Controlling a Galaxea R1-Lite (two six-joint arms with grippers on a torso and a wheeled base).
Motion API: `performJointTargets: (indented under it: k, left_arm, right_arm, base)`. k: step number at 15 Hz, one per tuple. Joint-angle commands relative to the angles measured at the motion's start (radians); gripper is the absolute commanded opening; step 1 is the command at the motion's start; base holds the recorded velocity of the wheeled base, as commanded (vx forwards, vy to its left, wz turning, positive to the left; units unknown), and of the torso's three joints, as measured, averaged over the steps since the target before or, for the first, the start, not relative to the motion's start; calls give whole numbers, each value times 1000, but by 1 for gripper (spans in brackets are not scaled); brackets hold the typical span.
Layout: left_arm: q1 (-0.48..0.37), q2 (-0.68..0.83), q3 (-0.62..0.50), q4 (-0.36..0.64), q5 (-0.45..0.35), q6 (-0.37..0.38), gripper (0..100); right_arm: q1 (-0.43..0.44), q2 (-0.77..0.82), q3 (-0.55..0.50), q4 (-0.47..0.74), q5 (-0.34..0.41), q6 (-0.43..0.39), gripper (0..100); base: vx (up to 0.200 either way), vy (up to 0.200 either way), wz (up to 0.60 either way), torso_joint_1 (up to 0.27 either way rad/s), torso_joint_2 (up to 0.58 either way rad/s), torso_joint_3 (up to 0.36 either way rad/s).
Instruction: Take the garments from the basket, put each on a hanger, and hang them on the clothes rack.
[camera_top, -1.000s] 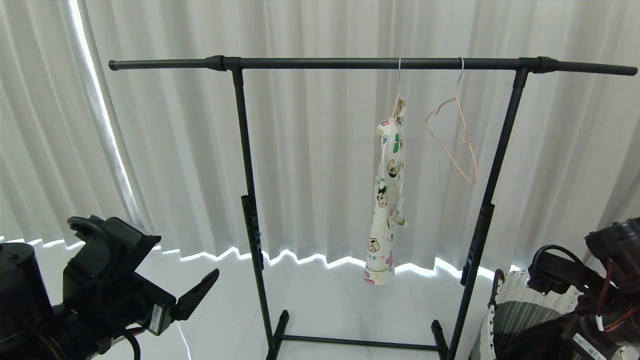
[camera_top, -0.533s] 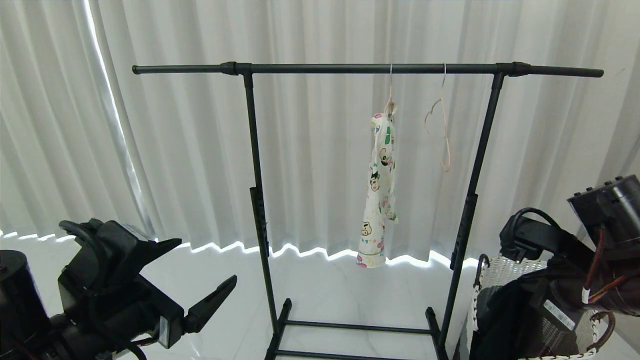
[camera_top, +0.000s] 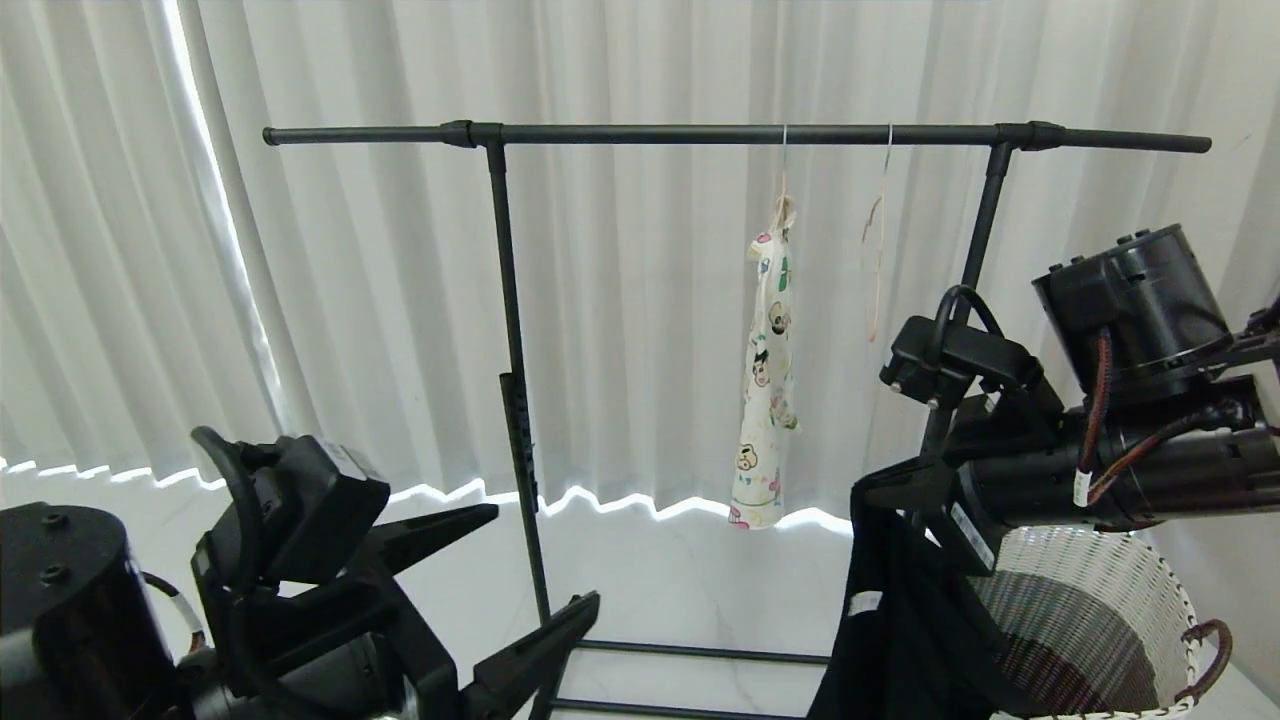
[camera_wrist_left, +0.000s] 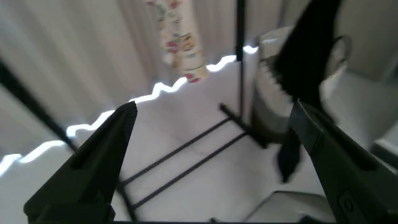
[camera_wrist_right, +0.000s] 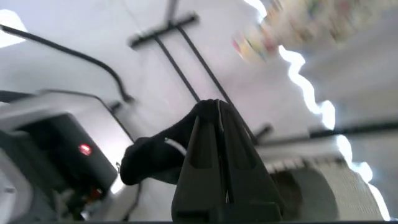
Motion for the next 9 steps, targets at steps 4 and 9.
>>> performJointTargets:
  k: [4,9]
  left_arm:
    - [-166,201,-101,-2,-6,-92,100]
    - [-144,367,-136,-74,-34,-75,100]
  right_arm:
    - [71,56,-102,2,106,24,0]
    - [126,62,-111,-1,115,27,0]
  base:
    - [0,0,0,0,0,0]
    - [0,0,0,0,0,0]
